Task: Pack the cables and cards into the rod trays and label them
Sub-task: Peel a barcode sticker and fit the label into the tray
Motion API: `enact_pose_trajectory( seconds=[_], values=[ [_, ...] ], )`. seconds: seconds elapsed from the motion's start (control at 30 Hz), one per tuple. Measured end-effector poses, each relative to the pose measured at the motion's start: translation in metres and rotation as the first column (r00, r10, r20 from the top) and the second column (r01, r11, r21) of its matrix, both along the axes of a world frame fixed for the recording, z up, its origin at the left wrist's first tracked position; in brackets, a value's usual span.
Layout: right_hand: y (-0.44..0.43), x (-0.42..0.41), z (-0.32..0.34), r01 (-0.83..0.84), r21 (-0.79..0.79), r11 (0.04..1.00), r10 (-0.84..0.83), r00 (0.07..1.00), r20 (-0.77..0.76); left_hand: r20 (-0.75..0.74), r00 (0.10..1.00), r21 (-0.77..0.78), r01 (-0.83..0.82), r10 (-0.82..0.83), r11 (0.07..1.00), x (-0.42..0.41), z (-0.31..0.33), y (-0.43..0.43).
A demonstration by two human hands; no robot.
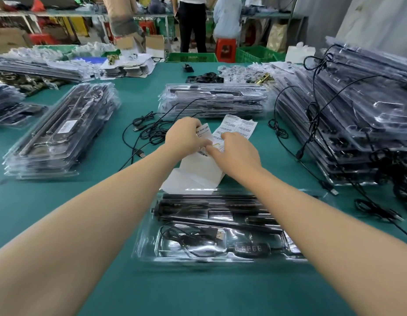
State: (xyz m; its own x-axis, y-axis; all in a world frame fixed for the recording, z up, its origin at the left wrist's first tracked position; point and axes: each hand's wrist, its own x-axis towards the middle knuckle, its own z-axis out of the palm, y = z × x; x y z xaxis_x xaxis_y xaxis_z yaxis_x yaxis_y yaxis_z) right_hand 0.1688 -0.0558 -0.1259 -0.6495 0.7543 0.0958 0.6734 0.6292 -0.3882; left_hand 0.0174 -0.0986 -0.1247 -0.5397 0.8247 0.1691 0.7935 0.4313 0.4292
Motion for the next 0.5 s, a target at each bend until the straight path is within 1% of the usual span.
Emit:
enact_pose_trajectory(
  seconds=[0.1, 0.2, 0.27, 0.33, 0.43, 0.5],
  values=[
    [0.008, -0.025, 0.001, 0.053, -0.008, 0.999, -0.053, 0.998, 0.018, 0.006, 1.0, 0.033, -0.022, 0.022, 0.999, -0.005, -0.007, 0.001],
    [0.012, -0.036, -0.002, 0.07, 0.0, 0.998, -0.07, 0.997, 0.029, 0.082, 0.996, 0.079, -0.028, 0.021, 0.997, -0.011, -0.009, -0.001],
    [0.014, -0.036, -0.006, 0.087, -0.004, 0.996, -0.087, 0.996, 0.005, 0.114, 0.993, 0.1, -0.019, 0.007, 0.995, -0.013, -0.01, -0.001],
    [0.014, -0.035, -0.008, 0.093, -0.011, 0.996, -0.093, 0.995, -0.034, 0.105, 0.994, 0.115, -0.028, 0.015, 0.993, -0.014, -0.011, 0.001],
    [0.016, -0.034, -0.012, 0.113, -0.062, 0.992, -0.118, 0.99, -0.076, 0.117, 0.992, 0.145, -0.068, 0.052, 0.987, -0.019, -0.013, 0.003],
    [0.018, -0.034, -0.012, 0.123, -0.05, 0.991, -0.126, 0.99, -0.068, 0.116, 0.988, 0.159, -0.115, 0.097, 0.981, -0.024, -0.012, 0.003]
  ],
)
